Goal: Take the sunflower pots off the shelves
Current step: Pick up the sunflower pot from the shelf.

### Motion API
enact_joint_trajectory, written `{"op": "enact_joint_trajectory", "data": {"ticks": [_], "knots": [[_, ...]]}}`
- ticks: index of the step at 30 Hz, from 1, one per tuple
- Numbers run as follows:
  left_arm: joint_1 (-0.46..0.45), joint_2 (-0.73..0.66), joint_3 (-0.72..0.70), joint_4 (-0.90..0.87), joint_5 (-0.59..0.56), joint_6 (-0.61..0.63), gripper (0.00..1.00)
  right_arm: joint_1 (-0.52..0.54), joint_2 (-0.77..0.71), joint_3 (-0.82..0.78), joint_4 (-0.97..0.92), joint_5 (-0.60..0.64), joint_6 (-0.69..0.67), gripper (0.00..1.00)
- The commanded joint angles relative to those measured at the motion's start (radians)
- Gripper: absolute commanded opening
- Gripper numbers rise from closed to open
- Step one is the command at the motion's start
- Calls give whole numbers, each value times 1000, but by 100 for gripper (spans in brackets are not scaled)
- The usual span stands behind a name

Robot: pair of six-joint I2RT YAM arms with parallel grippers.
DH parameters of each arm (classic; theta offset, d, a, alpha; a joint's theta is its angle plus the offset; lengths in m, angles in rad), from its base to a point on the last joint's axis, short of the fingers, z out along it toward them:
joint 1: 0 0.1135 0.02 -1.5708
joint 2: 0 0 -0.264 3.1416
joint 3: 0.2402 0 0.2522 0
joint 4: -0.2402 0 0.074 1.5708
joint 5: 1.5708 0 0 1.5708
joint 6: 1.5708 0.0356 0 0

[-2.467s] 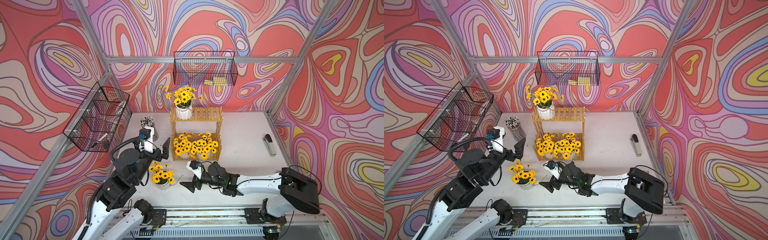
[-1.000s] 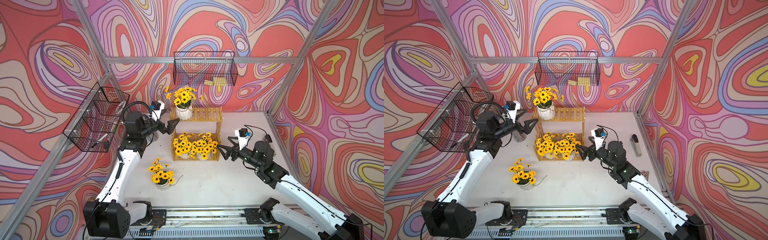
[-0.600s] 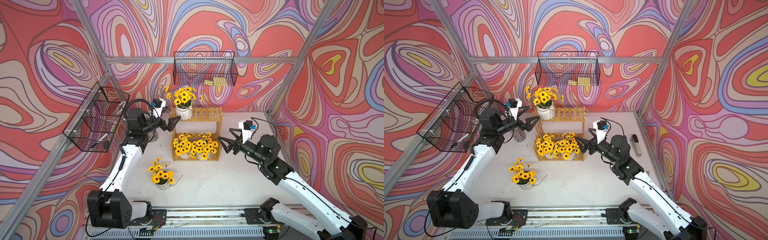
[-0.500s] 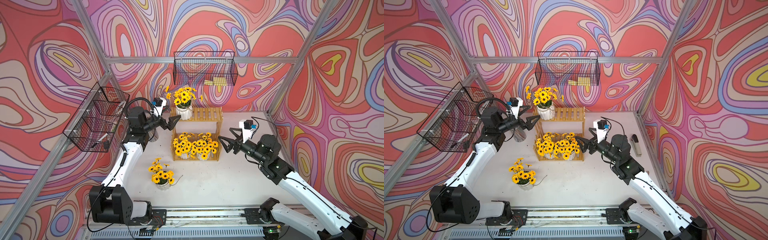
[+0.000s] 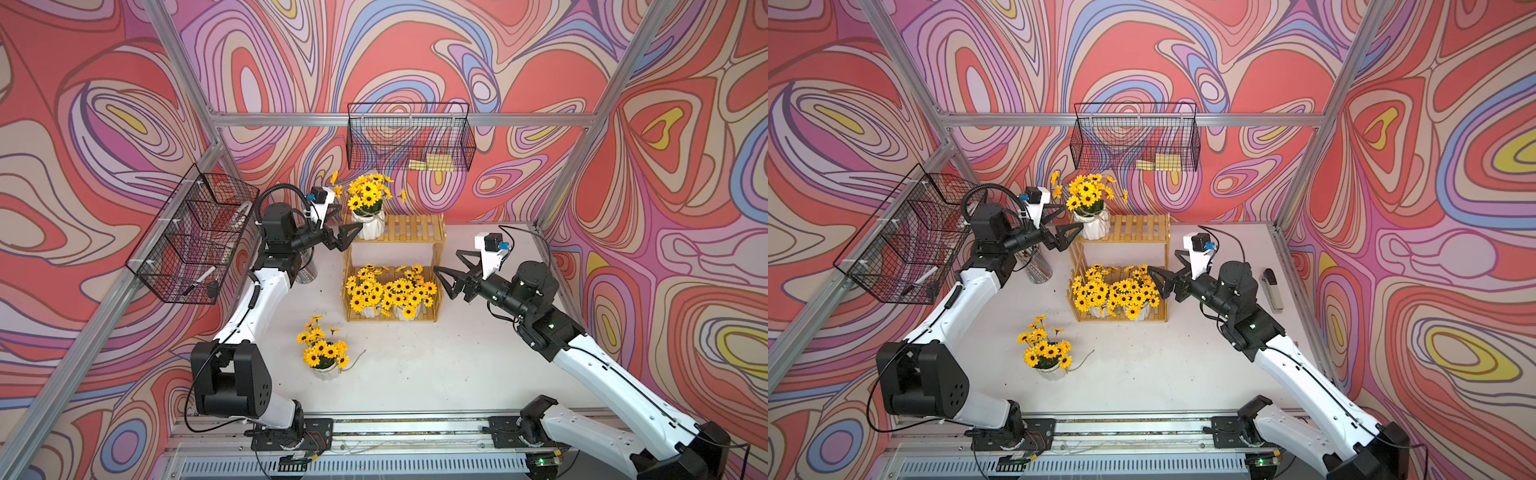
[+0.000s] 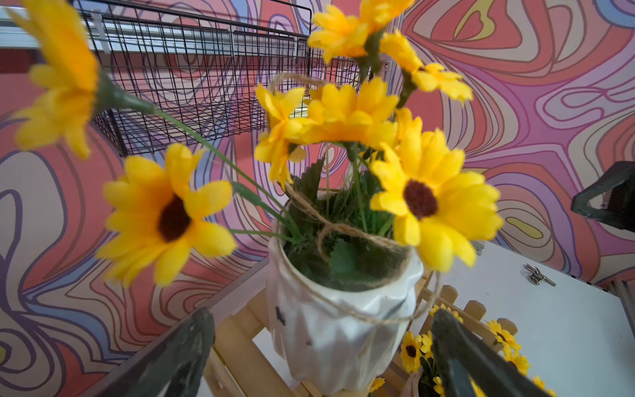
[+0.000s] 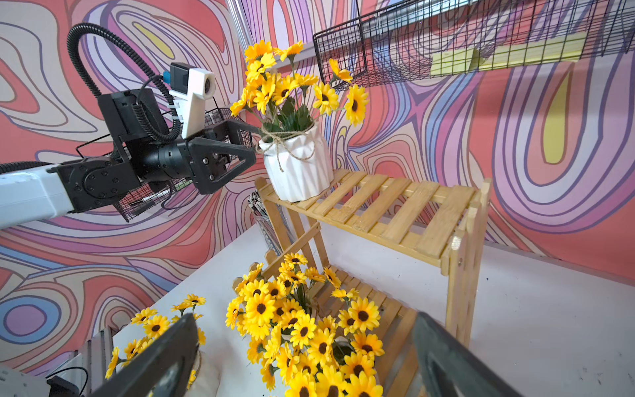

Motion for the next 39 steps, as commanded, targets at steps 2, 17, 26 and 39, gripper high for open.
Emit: {"op": "enact_joint_trajectory", "data": {"ticks": [2, 17, 26, 39], "knots": [[6, 32, 45, 24, 76, 7, 99, -9, 9, 29, 0, -7, -13, 98], [7, 132, 137, 25, 194, -13, 100, -13, 29, 39, -6, -15, -19, 98], [7, 168, 175, 48, 249, -49, 99, -15, 35, 36, -6, -19, -18, 98], [-31, 193, 230, -73, 262, 28, 99, -15, 33, 29, -6, -22, -13, 98]]}}
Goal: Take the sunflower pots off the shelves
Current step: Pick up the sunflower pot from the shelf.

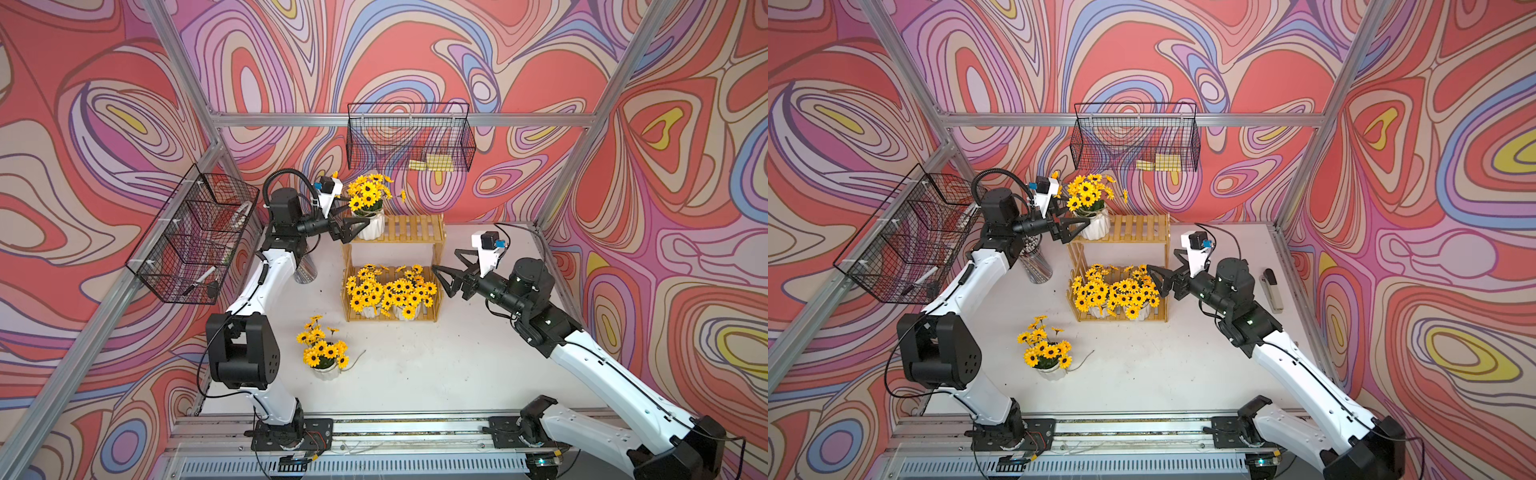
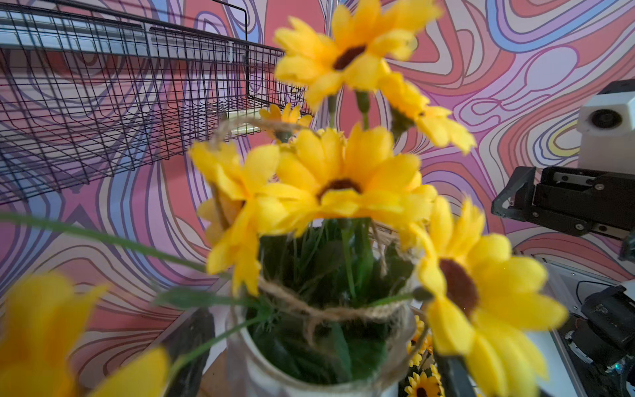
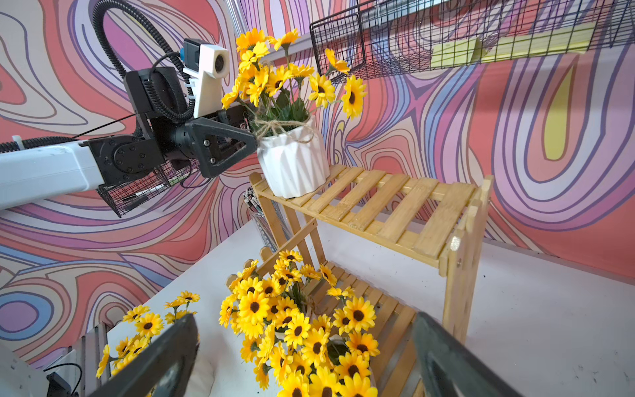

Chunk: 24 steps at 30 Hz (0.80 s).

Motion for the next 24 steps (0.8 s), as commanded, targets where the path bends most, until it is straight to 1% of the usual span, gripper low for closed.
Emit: {"op": "enact_joint_trajectory", "data": {"ticks": [1, 11, 18, 24], "knots": [[-17, 17, 31, -41, 25, 48, 99, -5, 2, 15, -1, -11, 2, 98], [-46, 47, 54, -49, 26, 49, 100, -6, -2, 9, -2, -13, 3, 98], [-65, 65, 74, -73, -1, 73, 100, -6, 0, 9, -2, -13, 2, 98], [-69, 73, 76, -51, -21, 58, 100, -4, 4, 12, -2, -16, 2, 98]]}}
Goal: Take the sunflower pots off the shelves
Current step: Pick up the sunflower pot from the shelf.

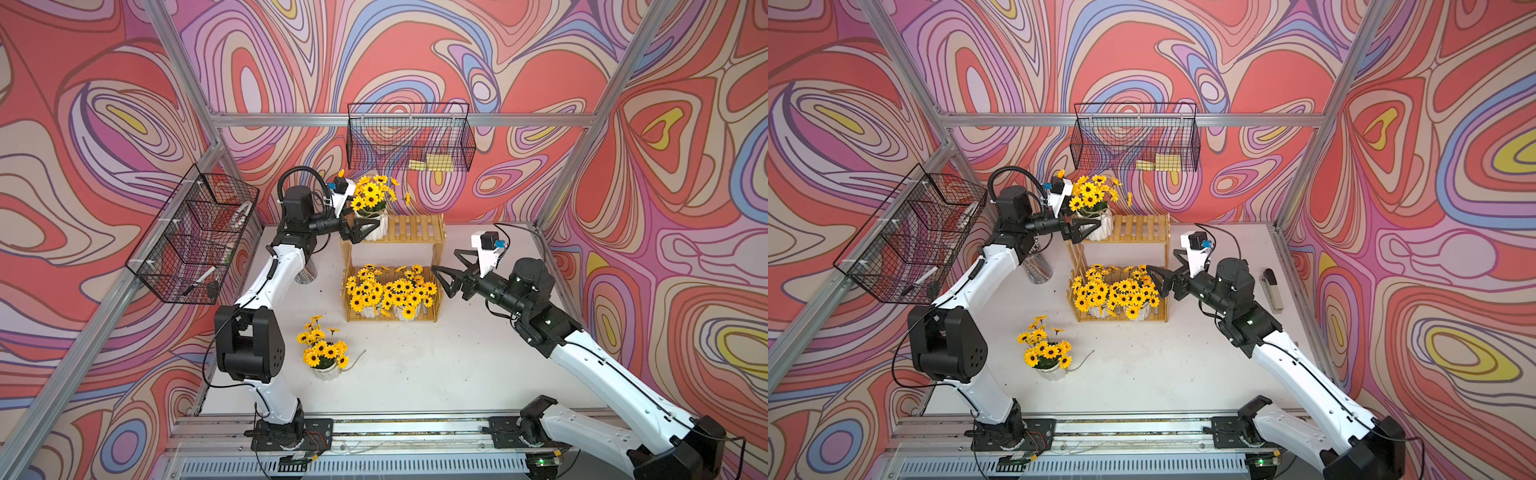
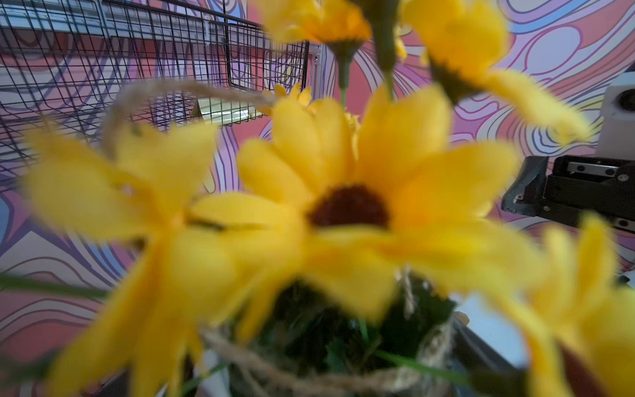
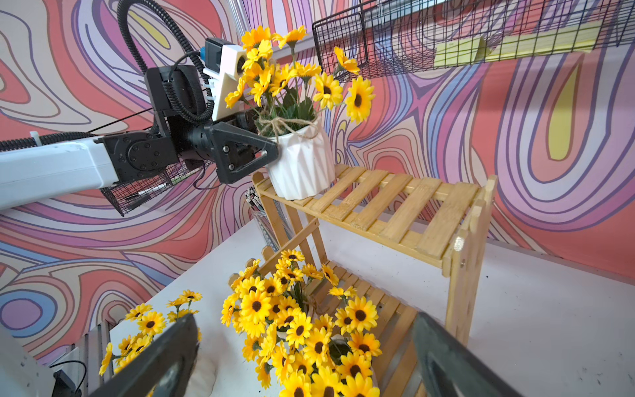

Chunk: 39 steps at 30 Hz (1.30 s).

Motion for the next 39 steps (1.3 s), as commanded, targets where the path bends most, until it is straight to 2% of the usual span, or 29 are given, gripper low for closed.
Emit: {"op": "enact_joint_trajectory", "data": {"ticks": [1, 34, 39], "knots": [[-13, 17, 18, 6, 4, 5, 100, -5, 5, 12, -2, -9, 2, 98], [-39, 50, 20, 105, -55, -49, 100, -4, 7, 6, -3, -13, 5, 98], [-40, 52, 22, 111, -54, -53, 97, -6, 10, 6, -2, -11, 7, 98]]}}
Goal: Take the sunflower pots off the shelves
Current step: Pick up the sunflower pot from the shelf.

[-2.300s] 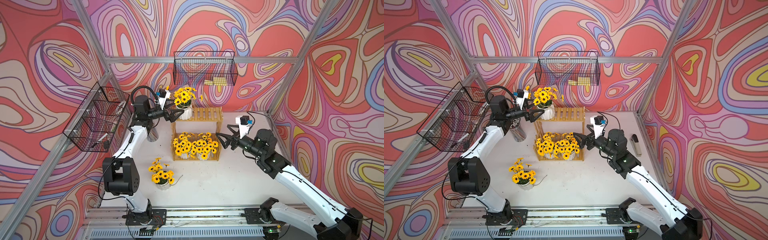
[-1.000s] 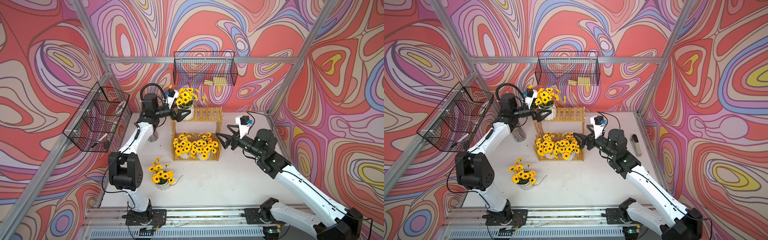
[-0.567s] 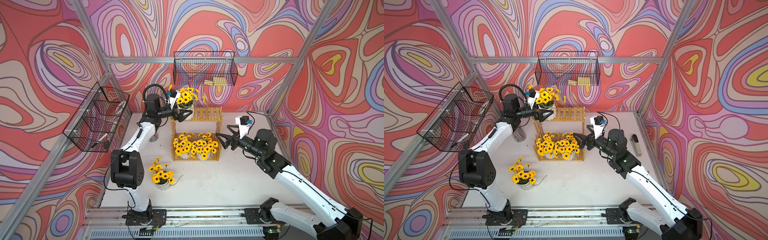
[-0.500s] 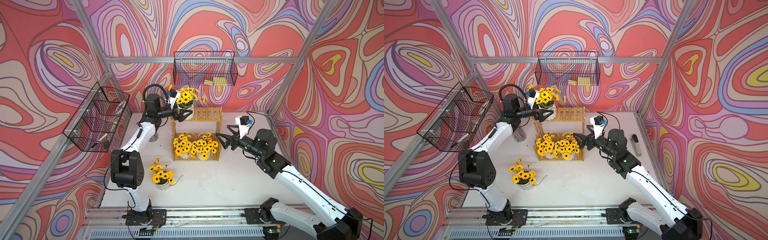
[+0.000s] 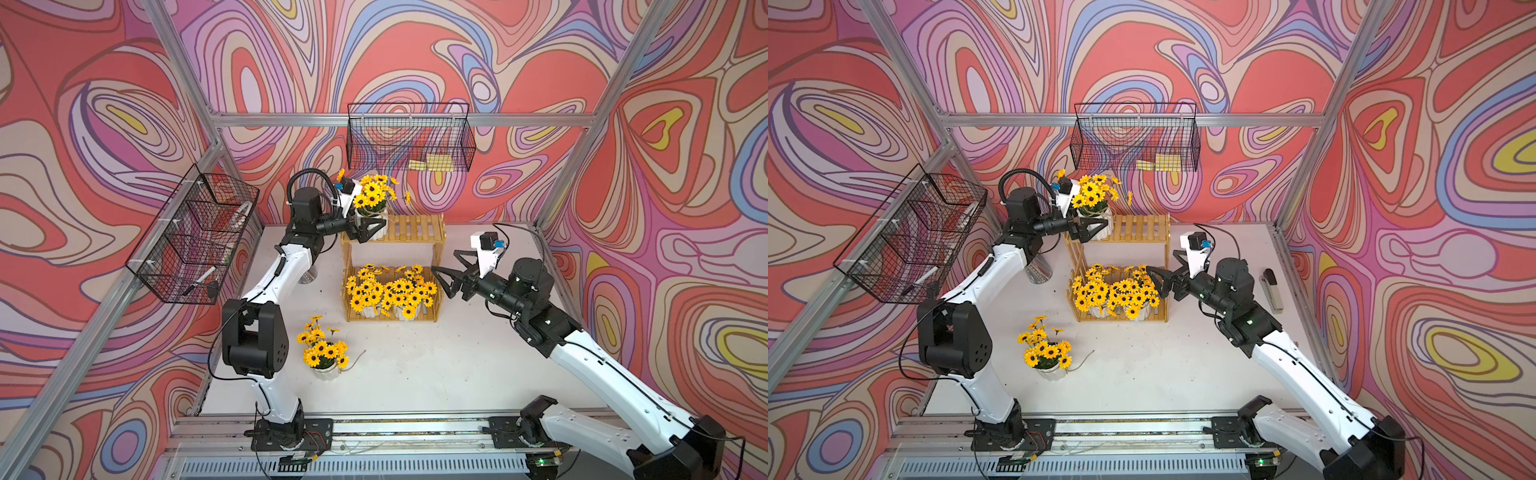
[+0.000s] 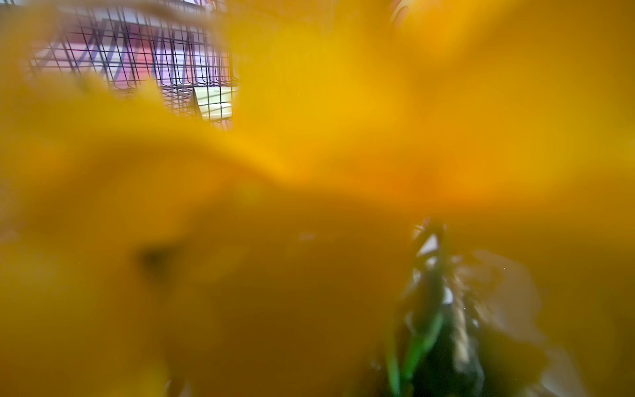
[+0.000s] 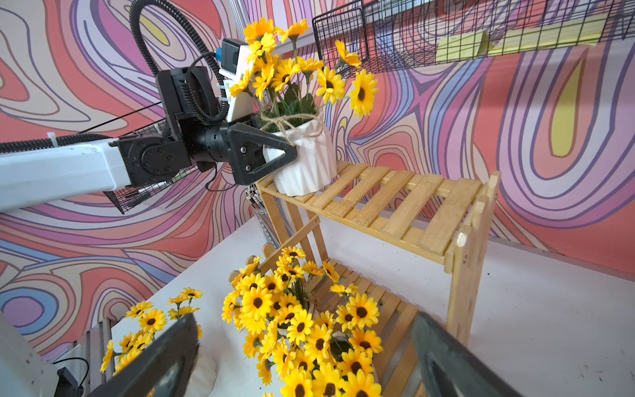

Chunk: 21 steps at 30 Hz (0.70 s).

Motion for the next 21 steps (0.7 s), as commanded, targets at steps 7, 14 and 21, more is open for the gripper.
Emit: {"op": "enact_joint_trajectory", "data": {"ticks": [7, 14, 21], "knots": [[-4, 9, 15, 12, -13, 22, 86, -6, 7, 4, 5, -8, 4, 98], [-4, -8, -10, -4, -29, 65, 75, -6, 10, 4, 6, -9, 6, 98], [-4, -15, -3, -34, -19, 97, 12, -6, 18, 6, 8, -15, 6, 98]]}}
